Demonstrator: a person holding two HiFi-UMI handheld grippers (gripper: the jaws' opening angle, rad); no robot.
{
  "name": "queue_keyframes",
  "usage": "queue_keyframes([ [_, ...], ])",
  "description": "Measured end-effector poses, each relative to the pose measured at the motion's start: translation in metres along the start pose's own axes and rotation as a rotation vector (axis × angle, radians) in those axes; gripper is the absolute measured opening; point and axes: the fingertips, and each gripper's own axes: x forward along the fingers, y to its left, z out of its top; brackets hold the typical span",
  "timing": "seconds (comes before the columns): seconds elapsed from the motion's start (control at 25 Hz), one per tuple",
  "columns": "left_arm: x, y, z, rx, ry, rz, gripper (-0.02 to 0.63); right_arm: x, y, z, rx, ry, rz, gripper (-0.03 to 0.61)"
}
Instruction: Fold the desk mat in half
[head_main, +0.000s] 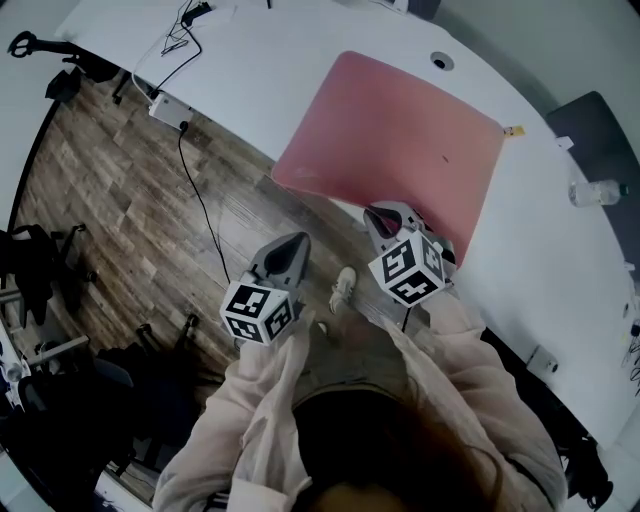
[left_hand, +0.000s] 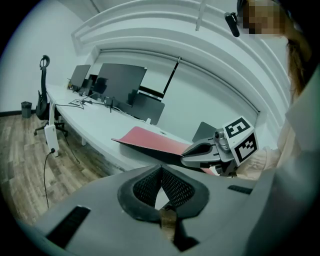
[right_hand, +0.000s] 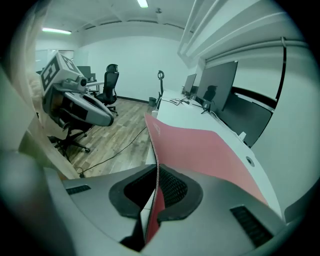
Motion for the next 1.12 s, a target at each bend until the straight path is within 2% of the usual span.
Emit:
queue_keyframes([
  [0.2, 0.011, -0.005, 0.021, 0.033, -0.025, -0.016, 0.026, -0.007, -0.011, 0.007, -0.032, -0.008, 0.055, 0.032],
  [0.56, 0.038, -0.005, 0.041, 0.066, -0.011, -0.070, 0.026, -0.011, -0.036, 0.017, -0.034, -0.008, 0.126, 0.034],
  [1.12, 0.114, 0.005, 0.083, 0.121, 0.061, -0.234, 0.026, -0.005, -0.116, 0.036, -0.042, 0.050, 0.129, 0.034],
])
